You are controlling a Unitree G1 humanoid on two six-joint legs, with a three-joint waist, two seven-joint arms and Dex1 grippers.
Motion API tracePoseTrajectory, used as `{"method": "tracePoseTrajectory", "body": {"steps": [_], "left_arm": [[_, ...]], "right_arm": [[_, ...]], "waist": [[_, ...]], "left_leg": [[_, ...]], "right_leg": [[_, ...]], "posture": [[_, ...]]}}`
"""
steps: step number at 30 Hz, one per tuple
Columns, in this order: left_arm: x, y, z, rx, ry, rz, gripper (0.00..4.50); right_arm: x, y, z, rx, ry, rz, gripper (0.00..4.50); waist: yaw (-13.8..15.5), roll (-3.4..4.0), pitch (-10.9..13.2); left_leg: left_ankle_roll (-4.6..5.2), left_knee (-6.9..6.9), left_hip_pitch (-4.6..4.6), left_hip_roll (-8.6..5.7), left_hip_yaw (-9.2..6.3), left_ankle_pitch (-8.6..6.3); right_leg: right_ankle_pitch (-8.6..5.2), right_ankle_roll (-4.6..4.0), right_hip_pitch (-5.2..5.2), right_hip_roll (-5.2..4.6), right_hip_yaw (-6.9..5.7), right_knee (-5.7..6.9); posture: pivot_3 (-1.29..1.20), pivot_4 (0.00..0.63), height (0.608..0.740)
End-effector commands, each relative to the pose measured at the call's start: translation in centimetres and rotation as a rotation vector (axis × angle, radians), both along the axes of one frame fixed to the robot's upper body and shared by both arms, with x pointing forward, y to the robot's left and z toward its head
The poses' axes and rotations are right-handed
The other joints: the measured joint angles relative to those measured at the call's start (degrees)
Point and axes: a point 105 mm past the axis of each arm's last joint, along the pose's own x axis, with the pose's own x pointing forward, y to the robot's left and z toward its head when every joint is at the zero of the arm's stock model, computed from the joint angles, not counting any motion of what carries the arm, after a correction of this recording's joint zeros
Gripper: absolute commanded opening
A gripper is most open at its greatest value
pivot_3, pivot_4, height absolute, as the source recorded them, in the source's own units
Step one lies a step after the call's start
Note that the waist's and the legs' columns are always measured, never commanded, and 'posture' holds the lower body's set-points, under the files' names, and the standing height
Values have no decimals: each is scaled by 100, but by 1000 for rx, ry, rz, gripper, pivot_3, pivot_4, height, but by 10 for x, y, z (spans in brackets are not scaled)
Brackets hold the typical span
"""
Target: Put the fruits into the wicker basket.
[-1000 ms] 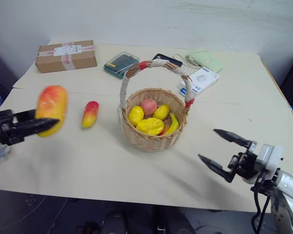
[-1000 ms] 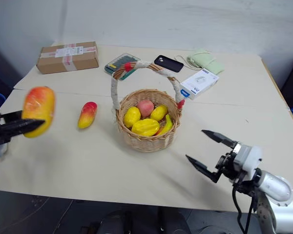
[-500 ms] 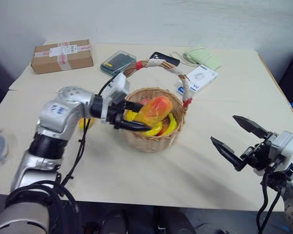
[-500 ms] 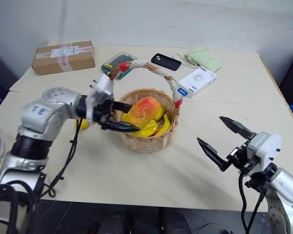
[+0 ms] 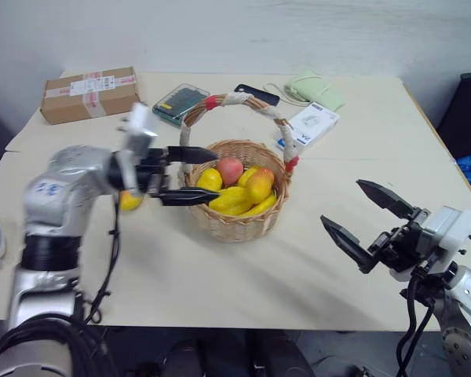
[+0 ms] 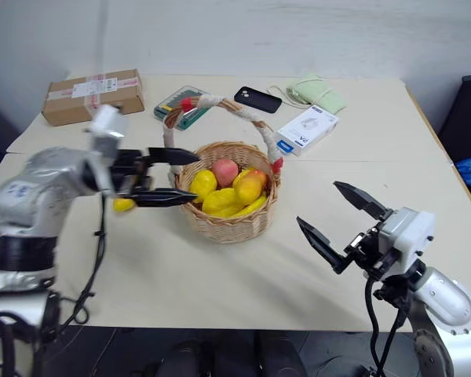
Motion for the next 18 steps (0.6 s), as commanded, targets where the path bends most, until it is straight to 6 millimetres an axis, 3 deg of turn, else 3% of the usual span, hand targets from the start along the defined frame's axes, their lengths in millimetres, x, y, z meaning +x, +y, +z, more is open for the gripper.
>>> {"method": "tracePoseTrajectory", "body": {"steps": [1,6,9,12,14,18], "left_arm": [[-20,42,7,-65,54,123,4461],[-20,133,4,-243,28,672,4461],[-42,209,-35,-328,152,1020,4461],[-71,262,-78,-272,222,1288,4461],[-81,272,-87,-267,257,1340,4461],[-71,248,-73,-279,322,1245,4461]], "right_arm": [[-2,8,4,-16,-14,87,4500],[-5,26,10,-72,-100,226,4500],[-13,47,8,-109,-158,337,4500],[-11,55,10,-57,-189,333,4500],[-12,58,11,-50,-193,346,4500],[-16,58,23,-70,-242,336,4500]], "waist": [[-16,-1,1],[6,-21,6],[-30,-26,4],[-66,-36,2],[-56,-70,1],[121,-125,-14]], "left_leg": [[0,1,0,-2,-4,0],[13,12,-1,-8,-9,-5],[15,1,0,-8,-8,-8],[11,-8,-4,-6,-6,-12],[12,-7,-6,-5,-6,-15],[38,-3,-12,-8,-16,-38]], "right_leg": [[-1,-1,0,-2,-2,0],[0,-1,4,-14,-5,3],[-1,-1,3,-16,-6,-4],[-3,-5,-6,-17,-10,-10],[-4,-7,-9,-20,-11,-12],[-1,-13,-4,-41,-33,-18]], "posture": [[0,150,740],[0,150,740],[0,150,740],[0,150,740],[0,150,740],[0,150,740]]}}
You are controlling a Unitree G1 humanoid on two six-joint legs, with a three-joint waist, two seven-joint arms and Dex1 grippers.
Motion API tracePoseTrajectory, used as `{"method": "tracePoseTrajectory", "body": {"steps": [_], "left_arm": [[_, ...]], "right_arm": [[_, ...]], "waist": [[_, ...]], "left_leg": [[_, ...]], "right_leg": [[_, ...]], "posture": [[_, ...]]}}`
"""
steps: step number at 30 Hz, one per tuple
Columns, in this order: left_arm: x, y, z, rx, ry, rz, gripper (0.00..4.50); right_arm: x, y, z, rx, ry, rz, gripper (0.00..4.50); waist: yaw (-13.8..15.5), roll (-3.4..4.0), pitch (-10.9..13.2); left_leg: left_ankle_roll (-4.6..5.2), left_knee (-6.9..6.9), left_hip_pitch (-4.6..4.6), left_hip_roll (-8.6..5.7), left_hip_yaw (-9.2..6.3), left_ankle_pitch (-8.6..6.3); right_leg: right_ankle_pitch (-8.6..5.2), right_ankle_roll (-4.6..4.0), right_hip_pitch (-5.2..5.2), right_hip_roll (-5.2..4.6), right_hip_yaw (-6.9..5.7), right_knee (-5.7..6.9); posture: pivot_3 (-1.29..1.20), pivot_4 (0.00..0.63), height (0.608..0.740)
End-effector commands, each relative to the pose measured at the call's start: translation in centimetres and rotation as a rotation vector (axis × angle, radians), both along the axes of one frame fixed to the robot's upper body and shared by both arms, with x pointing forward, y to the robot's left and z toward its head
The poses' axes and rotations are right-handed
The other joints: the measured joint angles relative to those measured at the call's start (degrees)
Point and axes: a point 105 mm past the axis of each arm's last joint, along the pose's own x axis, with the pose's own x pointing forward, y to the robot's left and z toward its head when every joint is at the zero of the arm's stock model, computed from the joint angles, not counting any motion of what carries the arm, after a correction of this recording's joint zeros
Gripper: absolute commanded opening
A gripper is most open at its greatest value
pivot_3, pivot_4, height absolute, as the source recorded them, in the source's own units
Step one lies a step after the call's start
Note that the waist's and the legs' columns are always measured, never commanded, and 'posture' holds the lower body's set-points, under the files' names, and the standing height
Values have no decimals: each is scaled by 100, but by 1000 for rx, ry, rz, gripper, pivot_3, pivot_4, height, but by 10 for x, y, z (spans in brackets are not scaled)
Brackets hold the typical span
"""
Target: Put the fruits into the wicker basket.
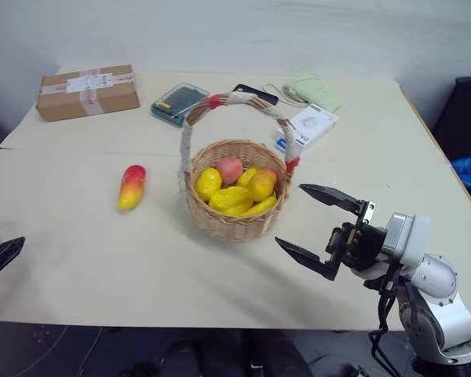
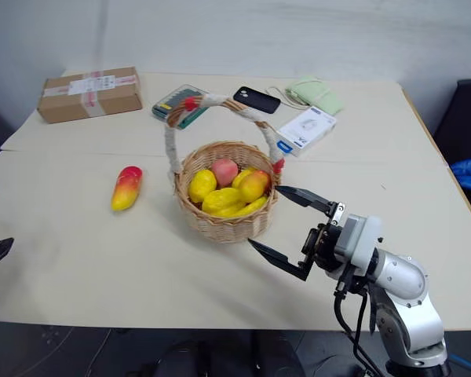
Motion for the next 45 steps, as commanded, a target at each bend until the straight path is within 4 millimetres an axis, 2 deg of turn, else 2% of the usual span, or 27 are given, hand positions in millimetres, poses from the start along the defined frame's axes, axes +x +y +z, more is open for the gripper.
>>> {"method": "tracePoseTrajectory", "body": {"steps": [1,5,9,11,13,15,20,26,30,33,37,39,41,43,45], "left_arm": [[16,-28,30,12,-29,-149,4461],[46,-59,44,112,-13,-279,4461],[104,-109,57,76,26,-385,4461],[127,-131,52,52,120,-426,4461],[148,-146,51,47,143,-454,4461],[164,-157,44,77,184,-469,4461],[197,-159,25,216,262,-392,4461],[196,-170,4,288,333,-444,4461],[193,-163,-5,375,350,-430,4461],[187,-154,-6,466,365,-421,3883],[168,-145,-17,580,428,-487,2725],[162,-138,-16,569,433,-481,2154],[157,-137,-9,534,393,-498,1880],[158,-141,11,467,257,-533,1880],[156,-147,52,350,-1,-596,1880]], "right_arm": [[-10,3,14,-31,-91,15,4500],[-11,4,7,-56,-59,25,4500],[3,-9,6,-44,-43,-54,4500],[7,-11,6,-41,-44,-67,4500],[9,-11,5,-46,-44,-71,4500],[10,-11,3,-49,-40,-74,4500],[11,-12,4,-44,-35,-104,4500],[9,-18,6,-15,-30,-167,4500],[8,-19,7,-4,-34,-182,4500],[8,-20,6,-5,-32,-185,4500],[8,-21,3,-4,-28,-184,4500],[8,-21,3,-2,-27,-183,4500],[8,-22,3,-1,-27,-183,4500],[9,-21,3,0,-28,-182,4500],[11,-19,4,2,-28,-179,4500]], "waist": [[67,-25,-16],[161,-30,-21],[206,-21,-15],[187,-13,-11],[149,-5,-9],[73,-2,-8],[36,19,-10],[42,34,-12],[38,48,-20],[34,52,-22],[30,60,-23],[37,50,-26],[27,50,-26],[9,51,-25],[17,45,-20]], "left_leg": [[18,2,0,0,-2,-11],[19,-2,1,0,-1,-12],[23,1,-1,-2,-1,-13],[22,5,-2,-6,5,-10],[-2,7,-1,-6,12,3],[-15,4,-2,-1,32,9],[-39,6,-10,8,25,17],[-36,21,10,-1,26,25],[-35,19,17,-1,27,25],[-37,17,19,0,27,26],[-38,13,20,0,31,27],[-39,19,15,7,24,28],[-39,17,17,2,26,27],[-39,15,17,3,28,27],[-40,13,15,7,28,28]], "right_leg": [[1,-2,6,-4,-6,-3],[1,-14,17,-22,-27,-18],[0,-16,24,-24,-37,-21],[2,-12,23,-18,-31,-17],[3,-10,22,-7,-20,-17],[3,-7,0,17,16,-11],[0,-3,-23,35,22,2],[0,-3,-5,23,29,29],[-1,-3,0,23,30,33],[-1,-2,0,24,30,34],[-1,-1,-2,24,35,34],[-2,-2,-5,25,30,36],[-2,-2,-2,23,32,36],[-2,-2,-4,24,34,37],[-2,-3,-9,26,32,38]], "posture": [[0,150,740],[0,150,740],[0,150,740],[0,150,740],[0,150,740],[0,150,740],[0,150,740],[0,150,740],[0,150,740],[0,150,740],[0,150,740],[0,150,740],[0,150,740],[0,150,740],[0,150,740]]}}
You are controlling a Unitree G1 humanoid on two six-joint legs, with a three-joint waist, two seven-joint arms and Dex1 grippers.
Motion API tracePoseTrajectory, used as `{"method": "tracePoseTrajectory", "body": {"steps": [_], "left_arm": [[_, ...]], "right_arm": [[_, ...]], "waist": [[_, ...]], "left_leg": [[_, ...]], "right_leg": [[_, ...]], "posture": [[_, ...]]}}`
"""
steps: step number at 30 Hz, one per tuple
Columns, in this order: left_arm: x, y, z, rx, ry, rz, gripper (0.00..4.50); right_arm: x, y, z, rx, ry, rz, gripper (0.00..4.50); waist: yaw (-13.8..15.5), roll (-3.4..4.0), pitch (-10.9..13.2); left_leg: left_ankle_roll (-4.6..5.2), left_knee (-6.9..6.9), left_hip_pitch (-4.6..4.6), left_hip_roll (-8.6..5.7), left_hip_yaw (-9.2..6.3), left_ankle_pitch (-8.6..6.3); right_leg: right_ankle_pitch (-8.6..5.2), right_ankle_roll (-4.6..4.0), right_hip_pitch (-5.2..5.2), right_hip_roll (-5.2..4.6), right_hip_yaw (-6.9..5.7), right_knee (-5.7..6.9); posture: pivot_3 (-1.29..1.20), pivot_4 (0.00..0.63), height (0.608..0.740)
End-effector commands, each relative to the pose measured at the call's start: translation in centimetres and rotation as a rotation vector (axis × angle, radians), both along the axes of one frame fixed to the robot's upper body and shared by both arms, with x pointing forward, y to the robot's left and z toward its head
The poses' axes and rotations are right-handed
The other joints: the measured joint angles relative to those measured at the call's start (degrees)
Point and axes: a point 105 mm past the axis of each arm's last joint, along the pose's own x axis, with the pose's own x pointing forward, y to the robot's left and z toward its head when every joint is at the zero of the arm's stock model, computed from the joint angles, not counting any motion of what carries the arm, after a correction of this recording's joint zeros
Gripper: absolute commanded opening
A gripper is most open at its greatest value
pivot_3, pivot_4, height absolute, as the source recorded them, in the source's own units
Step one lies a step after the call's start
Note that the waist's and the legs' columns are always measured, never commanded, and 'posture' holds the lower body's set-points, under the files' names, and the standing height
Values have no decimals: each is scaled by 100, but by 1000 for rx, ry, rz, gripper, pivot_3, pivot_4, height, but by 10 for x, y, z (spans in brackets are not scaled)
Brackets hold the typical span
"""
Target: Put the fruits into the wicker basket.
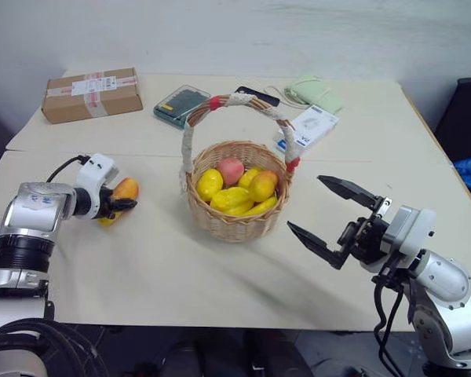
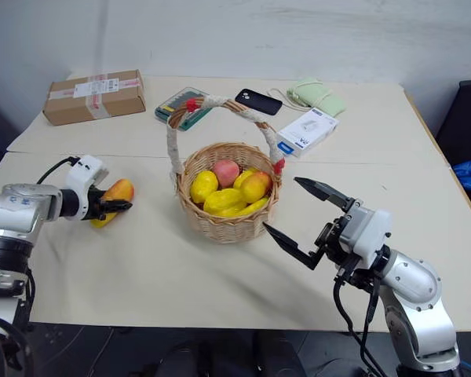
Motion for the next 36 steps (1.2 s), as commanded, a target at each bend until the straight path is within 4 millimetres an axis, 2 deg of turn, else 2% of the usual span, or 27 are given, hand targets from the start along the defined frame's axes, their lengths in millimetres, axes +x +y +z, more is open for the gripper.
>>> {"method": "tracePoseTrajectory", "body": {"steps": [1,3,4,7,9,11,12,14,16,17,19,20,21,23,26,29,32,36], "left_arm": [[-4,-7,66,-237,-298,-145,1880],[-14,-8,90,-282,-427,-245,1880],[-27,-14,106,-342,-441,-333,1880],[-67,-50,141,-435,-389,-631,1880],[-79,-72,150,-427,-352,-743,1880],[-86,-101,143,-351,-283,-865,1880],[-88,-109,139,-322,-261,-902,1880],[-77,-144,133,-301,-284,-960,1880],[-69,-165,132,-311,-307,-964,1880],[-63,-178,126,-301,-308,-963,1880],[-39,-200,109,-116,-437,-925,1880],[-31,-204,104,-56,-474,-910,1880],[-25,-206,103,-65,-482,-892,1880],[-20,-208,98,-139,-433,-866,2594],[-24,-203,94,-156,-447,-915,3443],[-34,-189,107,-246,-519,-947,4393],[-52,-168,126,-387,-507,-971,4458],[-74,-137,130,-432,-431,-982,4458]], "right_arm": [[-1,2,9,17,-47,7,4500],[-1,2,10,18,-47,8,4500],[0,2,10,17,-46,3,4500],[3,-3,11,11,-47,-25,4500],[5,-6,12,9,-49,-43,4500],[6,-12,12,7,-53,-70,4500],[7,-16,12,6,-55,-88,4500],[9,-24,11,9,-57,-124,4500],[10,-27,11,11,-58,-140,4500],[8,-28,9,10,-56,-146,4500],[3,-29,6,1,-52,-156,4500],[2,-30,5,2,-47,-164,4500],[0,-32,4,2,-41,-174,4500],[-3,-34,0,2,-27,-193,4500],[-6,-35,-3,9,-17,-209,4500],[-7,-39,-4,20,-13,-235,4500],[-5,-48,-8,31,13,-256,4500],[2,-56,-14,8,70,-239,4500]], "waist": [[18,-13,8],[23,-19,10],[18,-19,10],[11,-26,15],[18,-25,15],[67,-21,17],[87,-19,17],[141,-9,16],[177,-10,16],[168,-10,17],[156,-9,17],[146,-9,17],[132,-7,18],[94,-2,21],[28,-1,22],[9,0,23],[-16,1,23],[2,4,25]], "left_leg": [[-2,1,-8,2,-3,1],[-3,8,-18,2,-10,2],[-3,7,-19,1,-9,2],[1,5,-24,-1,-7,-1],[1,4,-27,-1,-10,-2],[3,6,-24,-6,-14,-3],[5,9,-24,-9,-17,-2],[6,8,-12,-14,-13,-2],[11,13,-10,-19,-18,1],[13,15,-14,-18,-19,1],[14,13,-20,-18,-19,2],[12,10,-17,-17,-14,1],[11,3,-19,-15,-13,1],[8,-4,-14,-14,-15,1],[0,-4,-12,-5,-16,5],[-3,1,-6,-5,-13,6],[-3,2,-4,-5,-12,6],[-5,0,-3,-6,-15,7]], "right_leg": [[0,0,-6,0,-4,2],[0,-1,-11,0,-11,1],[0,-1,-10,-2,-11,0],[0,-1,-11,-2,-9,-7],[0,0,-11,-3,-11,-12],[0,0,-4,-5,-12,-15],[0,0,0,-6,-12,-15],[0,1,9,-6,-3,-15],[3,6,16,-4,-5,-16],[5,9,16,-3,-3,-16],[6,12,11,-2,0,-18],[6,12,8,1,4,-21],[6,12,4,3,6,-24],[6,12,-4,17,24,-21],[6,12,-11,25,31,-11],[6,12,-8,25,34,-1],[6,12,-7,24,35,1],[6,12,-6,22,33,0]], "posture": [[0,150,740],[0,150,740],[0,150,740],[0,150,740],[0,150,740],[0,150,740],[0,150,740],[0,150,740],[0,150,740],[0,150,740],[0,150,740],[0,150,740],[0,150,740],[0,150,740],[0,150,740],[0,150,740],[0,150,740],[0,150,740]]}}
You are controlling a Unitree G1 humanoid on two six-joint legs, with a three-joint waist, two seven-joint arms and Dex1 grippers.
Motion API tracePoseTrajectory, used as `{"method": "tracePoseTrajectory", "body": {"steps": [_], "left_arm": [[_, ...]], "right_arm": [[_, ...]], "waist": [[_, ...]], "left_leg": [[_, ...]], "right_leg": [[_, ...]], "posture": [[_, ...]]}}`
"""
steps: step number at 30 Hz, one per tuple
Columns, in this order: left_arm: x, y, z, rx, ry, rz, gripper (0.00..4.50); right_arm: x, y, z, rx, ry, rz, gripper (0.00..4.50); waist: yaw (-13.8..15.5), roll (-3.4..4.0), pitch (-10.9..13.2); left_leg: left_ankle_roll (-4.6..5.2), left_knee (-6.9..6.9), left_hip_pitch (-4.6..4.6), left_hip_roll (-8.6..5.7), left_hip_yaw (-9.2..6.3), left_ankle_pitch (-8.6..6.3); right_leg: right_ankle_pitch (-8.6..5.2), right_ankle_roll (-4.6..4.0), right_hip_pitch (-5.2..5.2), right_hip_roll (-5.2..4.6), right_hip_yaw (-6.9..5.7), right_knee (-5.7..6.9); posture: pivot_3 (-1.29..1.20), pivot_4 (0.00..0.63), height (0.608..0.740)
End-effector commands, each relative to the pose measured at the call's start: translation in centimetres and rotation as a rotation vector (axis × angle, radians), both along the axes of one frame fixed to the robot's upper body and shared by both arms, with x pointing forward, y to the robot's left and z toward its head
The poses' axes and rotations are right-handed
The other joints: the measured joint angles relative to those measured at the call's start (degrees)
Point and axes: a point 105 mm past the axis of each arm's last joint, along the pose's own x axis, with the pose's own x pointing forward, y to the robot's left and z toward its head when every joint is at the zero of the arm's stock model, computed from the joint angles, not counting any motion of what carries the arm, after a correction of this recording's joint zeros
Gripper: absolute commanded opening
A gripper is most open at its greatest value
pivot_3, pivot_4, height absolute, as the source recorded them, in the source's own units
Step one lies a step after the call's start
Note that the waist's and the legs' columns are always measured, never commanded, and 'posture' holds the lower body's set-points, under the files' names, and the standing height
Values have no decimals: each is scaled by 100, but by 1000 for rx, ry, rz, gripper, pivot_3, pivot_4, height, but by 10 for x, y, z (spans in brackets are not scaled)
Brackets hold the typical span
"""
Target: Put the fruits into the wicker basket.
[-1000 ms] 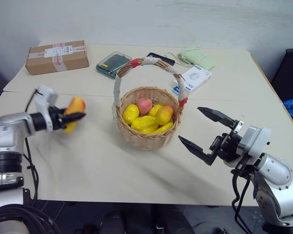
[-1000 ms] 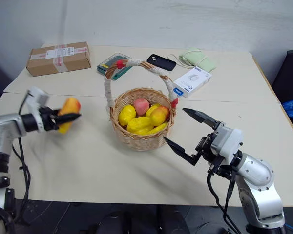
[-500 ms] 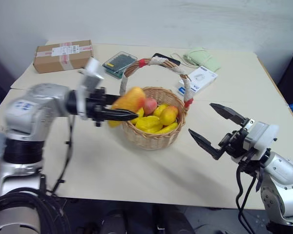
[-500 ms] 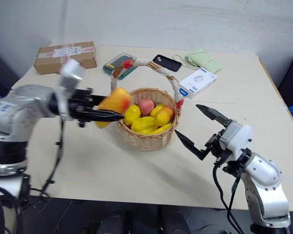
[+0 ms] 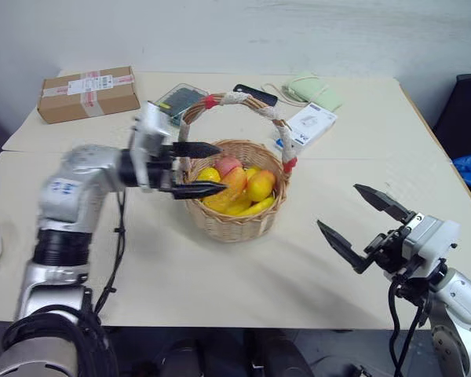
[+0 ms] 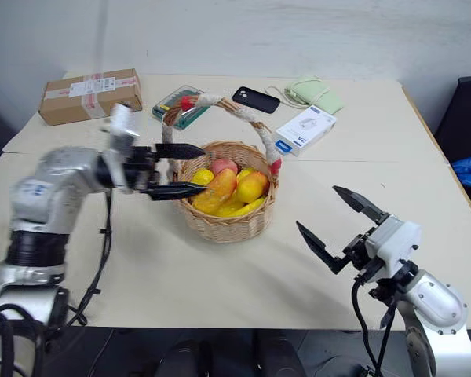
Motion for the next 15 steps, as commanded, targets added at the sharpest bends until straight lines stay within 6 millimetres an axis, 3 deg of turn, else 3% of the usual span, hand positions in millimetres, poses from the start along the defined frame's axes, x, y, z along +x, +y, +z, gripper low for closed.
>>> {"method": "tracePoseTrajectory", "body": {"steps": [1,5,8,11,15], "left_arm": [[-24,26,13,-33,35,-37,4458],[-20,85,9,-71,109,196,4458],[-28,115,-7,-5,161,296,4458],[-36,131,-17,31,173,343,4458],[-43,115,-12,-1,116,279,4458]], "right_arm": [[3,-6,6,-4,13,37,4500],[24,-2,4,-64,135,196,4500],[45,3,14,-62,163,268,4500],[73,17,27,-76,131,330,4500],[105,35,37,-70,125,388,4500]], "waist": [[-12,1,1],[-44,5,4],[-118,6,6],[-132,7,8],[-136,8,15]], "left_leg": [[1,1,0,-1,0,0],[4,4,11,-1,4,-1],[8,0,12,-1,2,0],[7,-9,6,0,-2,-2],[12,-1,-5,-2,0,-5]], "right_leg": [[0,0,0,-2,0,0],[0,0,8,-3,2,1],[1,-1,8,-3,1,1],[-4,-9,0,-5,-4,-3],[-4,-9,-8,-12,-8,-4]], "posture": [[0,150,740],[0,150,740],[0,150,740],[0,150,740],[0,150,740]]}}
